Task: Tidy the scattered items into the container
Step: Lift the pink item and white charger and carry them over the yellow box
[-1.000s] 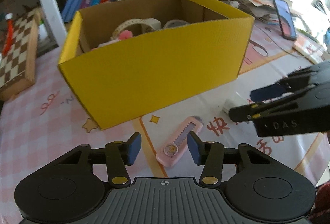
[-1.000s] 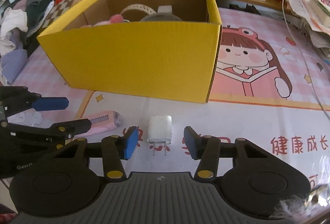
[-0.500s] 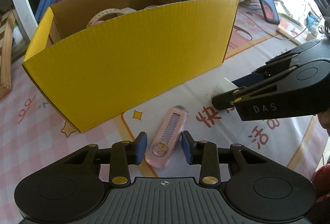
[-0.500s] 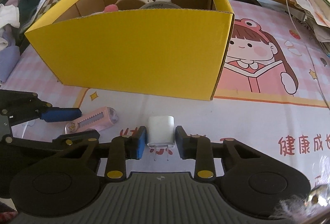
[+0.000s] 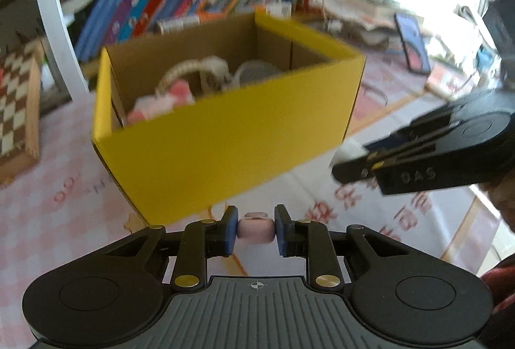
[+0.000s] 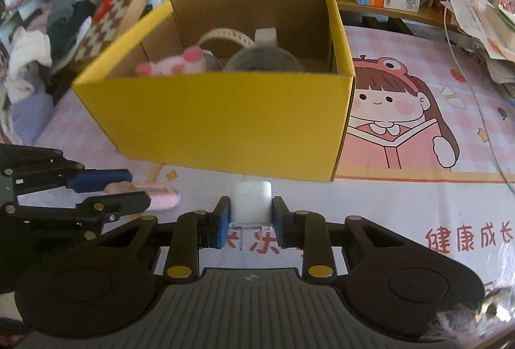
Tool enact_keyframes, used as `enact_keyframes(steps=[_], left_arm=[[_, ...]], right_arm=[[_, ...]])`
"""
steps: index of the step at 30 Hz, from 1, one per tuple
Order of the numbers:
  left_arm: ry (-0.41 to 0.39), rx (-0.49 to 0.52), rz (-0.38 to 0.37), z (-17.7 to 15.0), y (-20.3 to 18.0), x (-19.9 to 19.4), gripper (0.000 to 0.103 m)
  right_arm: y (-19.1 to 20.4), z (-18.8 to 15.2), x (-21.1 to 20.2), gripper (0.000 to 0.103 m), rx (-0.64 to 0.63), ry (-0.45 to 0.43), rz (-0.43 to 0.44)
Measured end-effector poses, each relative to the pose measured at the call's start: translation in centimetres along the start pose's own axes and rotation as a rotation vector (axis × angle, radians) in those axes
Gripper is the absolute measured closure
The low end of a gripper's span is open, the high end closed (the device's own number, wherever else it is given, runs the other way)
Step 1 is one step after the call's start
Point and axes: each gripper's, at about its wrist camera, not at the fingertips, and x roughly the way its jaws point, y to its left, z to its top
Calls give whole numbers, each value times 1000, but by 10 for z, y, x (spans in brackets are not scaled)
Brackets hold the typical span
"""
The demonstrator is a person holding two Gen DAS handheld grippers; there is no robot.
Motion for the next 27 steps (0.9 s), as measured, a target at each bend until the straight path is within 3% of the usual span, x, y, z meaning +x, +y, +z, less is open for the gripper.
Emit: enact_keyframes(steps=[9, 16, 21, 27], left_arm=[[-186, 13, -15, 24, -6, -45, 80], [-292, 48, 6, 56, 5, -54, 80], [-341, 101, 30, 81, 17, -46, 80], [-331, 106, 64, 102, 51, -24, 80]], right_arm=[[6, 19, -46, 77, -10, -123, 59], [7, 51, -71, 77, -70, -228, 50], [2, 78, -69, 77, -80, -263, 9], [0, 103, -50, 78, -80, -241, -2]])
